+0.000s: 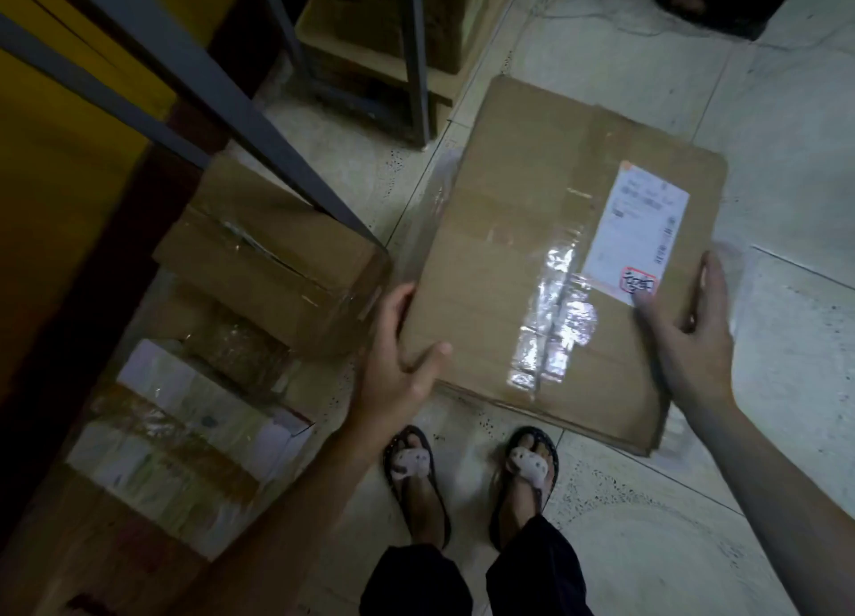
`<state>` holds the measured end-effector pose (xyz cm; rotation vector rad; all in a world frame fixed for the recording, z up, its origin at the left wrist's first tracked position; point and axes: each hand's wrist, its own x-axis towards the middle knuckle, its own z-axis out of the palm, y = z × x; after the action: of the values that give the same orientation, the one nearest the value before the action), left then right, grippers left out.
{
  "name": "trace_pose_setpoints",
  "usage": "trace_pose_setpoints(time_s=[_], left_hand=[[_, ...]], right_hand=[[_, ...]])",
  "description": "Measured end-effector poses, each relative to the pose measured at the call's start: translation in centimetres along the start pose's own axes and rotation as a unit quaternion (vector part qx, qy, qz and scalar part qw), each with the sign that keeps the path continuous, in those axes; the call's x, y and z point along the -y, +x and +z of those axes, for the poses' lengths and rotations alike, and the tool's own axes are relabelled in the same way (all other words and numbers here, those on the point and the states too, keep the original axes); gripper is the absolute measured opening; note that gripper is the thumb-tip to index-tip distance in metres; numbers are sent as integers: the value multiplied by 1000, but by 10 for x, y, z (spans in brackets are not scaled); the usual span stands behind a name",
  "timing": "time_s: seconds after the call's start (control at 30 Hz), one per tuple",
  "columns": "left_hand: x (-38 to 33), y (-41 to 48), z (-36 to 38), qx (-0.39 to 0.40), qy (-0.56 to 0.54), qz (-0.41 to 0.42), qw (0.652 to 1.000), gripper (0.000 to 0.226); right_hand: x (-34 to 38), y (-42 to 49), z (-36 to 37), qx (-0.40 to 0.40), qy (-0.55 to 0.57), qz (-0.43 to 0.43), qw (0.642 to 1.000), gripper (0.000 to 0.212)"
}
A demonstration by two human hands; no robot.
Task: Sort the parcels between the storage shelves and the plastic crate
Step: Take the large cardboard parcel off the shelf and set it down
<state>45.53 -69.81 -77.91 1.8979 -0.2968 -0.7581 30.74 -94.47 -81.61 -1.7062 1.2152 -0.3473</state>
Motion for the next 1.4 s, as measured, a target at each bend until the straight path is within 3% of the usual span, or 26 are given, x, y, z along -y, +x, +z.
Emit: trace_pose_setpoints(time_s=[0.17, 0.33, 0.6, 0.73, 0.87, 0.97, 1.1, 1.3, 1.4], left_hand=[[-17, -11, 19, 17, 41, 17, 999, 63], [-27, -30, 19, 44, 61, -3, 997, 65], [-33, -37, 10, 32, 22, -16, 999, 69], [-44, -37, 13, 62, -21, -118, 991, 94], [-44, -40, 28, 129, -94, -176, 971, 99], [-33, -55, 52, 101, -172, -213, 956, 102], [-10, -62, 75, 59, -191, -202, 959, 97], [2, -43, 77, 58, -110, -171, 977, 96], [5, -21, 47, 8, -87, -168, 982, 111]], right_hand=[[-3, 4, -15, 37, 1, 69, 997, 84], [1, -7, -31, 39, 17, 104, 994, 56], [30, -14, -41, 1, 2, 62, 998, 66], [63, 13, -63, 83, -36, 27, 996, 75], [92, 44, -76, 190, -98, -9, 977, 85], [99, 56, -68, 249, -154, -25, 956, 79], [98, 74, -46, 324, -204, -63, 922, 75], [109, 120, -36, 326, -244, -71, 910, 88], [114, 125, -29, 334, -239, -91, 907, 86]])
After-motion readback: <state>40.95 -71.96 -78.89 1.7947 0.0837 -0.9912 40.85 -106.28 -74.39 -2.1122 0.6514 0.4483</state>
